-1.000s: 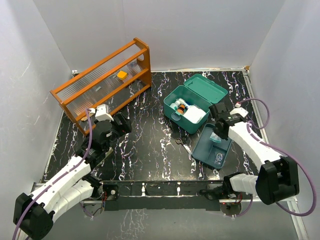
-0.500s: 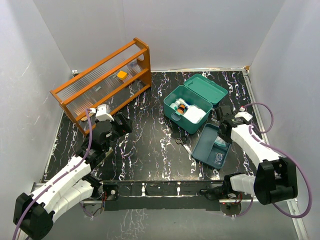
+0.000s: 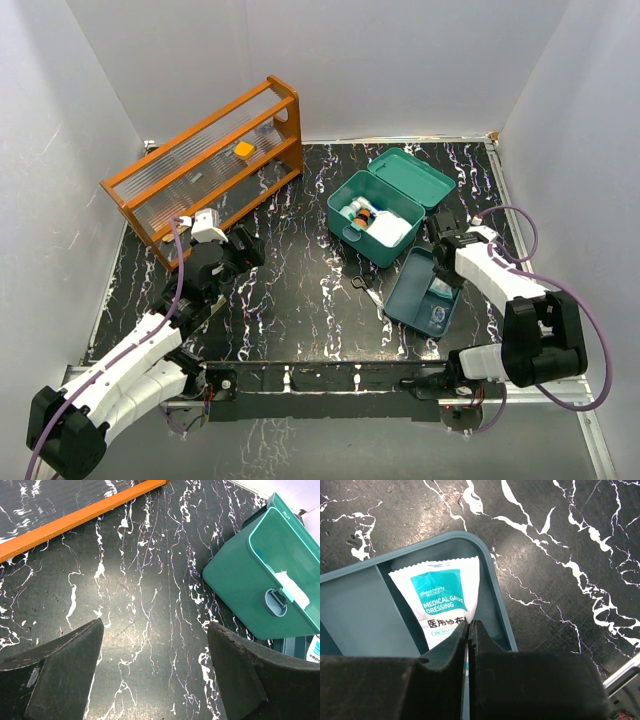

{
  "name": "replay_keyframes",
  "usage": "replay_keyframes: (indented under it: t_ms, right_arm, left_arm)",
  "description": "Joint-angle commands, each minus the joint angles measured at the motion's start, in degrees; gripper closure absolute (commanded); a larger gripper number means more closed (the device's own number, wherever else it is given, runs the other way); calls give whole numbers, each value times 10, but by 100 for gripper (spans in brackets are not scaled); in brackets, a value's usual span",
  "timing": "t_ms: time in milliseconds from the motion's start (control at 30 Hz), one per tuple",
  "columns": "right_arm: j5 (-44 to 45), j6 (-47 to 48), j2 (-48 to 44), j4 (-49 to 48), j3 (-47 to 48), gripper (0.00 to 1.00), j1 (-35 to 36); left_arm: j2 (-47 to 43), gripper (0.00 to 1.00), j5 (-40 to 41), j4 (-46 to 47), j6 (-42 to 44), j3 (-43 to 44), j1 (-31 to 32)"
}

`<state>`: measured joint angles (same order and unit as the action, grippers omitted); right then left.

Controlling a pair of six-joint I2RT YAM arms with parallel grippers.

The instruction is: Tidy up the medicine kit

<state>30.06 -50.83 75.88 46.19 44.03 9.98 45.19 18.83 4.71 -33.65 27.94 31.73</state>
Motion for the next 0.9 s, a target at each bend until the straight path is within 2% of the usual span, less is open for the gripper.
replay_keyframes:
  t_ms: [0, 200, 467, 633, 867]
  right_arm:
    - [-2, 18, 13, -39, 5, 100, -3]
    - [-15, 49, 48, -54, 16, 100, -4]
    - [-15, 46, 55, -72, 23, 100, -4]
    - [4, 44, 38, -45, 31, 78, -3]
    - [36, 47, 16, -7, 54, 74, -3]
  left_arm:
    - [-8, 16, 3, 14, 1, -3, 0]
    - [-4, 16, 2, 14, 0, -2, 1]
    - [-8, 16, 5, 10, 0, -1, 0]
    - [-10, 16, 6, 12, 0, -3, 1]
    - [-5, 16, 3, 15, -1, -6, 0]
